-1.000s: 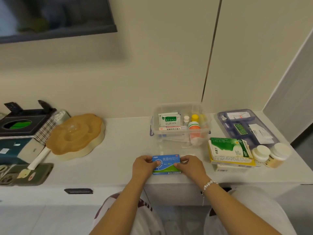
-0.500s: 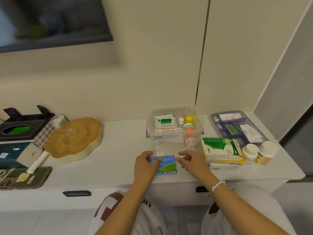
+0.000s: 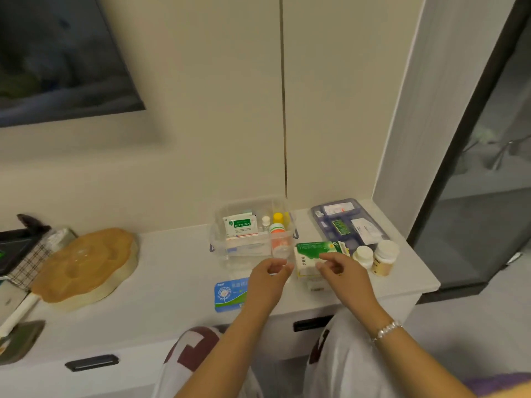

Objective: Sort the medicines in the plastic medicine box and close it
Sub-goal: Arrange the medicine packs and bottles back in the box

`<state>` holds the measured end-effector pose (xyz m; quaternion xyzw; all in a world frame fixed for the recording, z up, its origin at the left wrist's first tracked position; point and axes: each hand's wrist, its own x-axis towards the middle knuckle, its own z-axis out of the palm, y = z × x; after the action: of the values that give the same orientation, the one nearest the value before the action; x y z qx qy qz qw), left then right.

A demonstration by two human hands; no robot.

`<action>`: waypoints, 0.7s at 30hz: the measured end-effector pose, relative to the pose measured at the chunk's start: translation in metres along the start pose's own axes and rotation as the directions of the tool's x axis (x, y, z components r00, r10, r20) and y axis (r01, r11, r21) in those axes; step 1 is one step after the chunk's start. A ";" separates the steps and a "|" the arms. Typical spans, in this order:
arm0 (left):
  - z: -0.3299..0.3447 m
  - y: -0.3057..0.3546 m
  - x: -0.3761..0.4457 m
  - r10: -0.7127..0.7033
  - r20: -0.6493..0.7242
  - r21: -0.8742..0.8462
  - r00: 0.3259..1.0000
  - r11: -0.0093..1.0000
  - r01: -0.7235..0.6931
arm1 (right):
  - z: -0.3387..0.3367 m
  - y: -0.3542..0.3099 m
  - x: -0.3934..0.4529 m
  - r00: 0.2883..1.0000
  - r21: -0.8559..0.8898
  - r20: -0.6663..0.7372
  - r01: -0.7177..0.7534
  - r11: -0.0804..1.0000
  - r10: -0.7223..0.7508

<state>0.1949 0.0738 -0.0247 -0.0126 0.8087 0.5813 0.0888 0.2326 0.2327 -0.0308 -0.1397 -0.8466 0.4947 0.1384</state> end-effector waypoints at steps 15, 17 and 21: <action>0.050 -0.007 0.038 -0.066 0.002 0.088 0.998 0.994 0.066 | -0.023 0.037 0.040 0.989 -0.167 -0.010 -0.148 0.975 0.149; 0.053 -0.009 0.041 -0.057 0.011 0.074 0.998 0.996 0.056 | -0.021 0.041 0.044 0.978 -0.218 0.022 -0.198 0.956 0.208; 0.056 -0.011 0.042 -0.049 -0.006 0.103 0.999 0.993 0.049 | -0.017 0.043 0.046 0.965 -0.194 0.048 -0.244 0.950 0.258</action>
<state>0.1617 0.1270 -0.0588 -0.0291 0.8374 0.5362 0.1020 0.2005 0.2841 -0.0562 -0.2403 -0.8689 0.4318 0.0297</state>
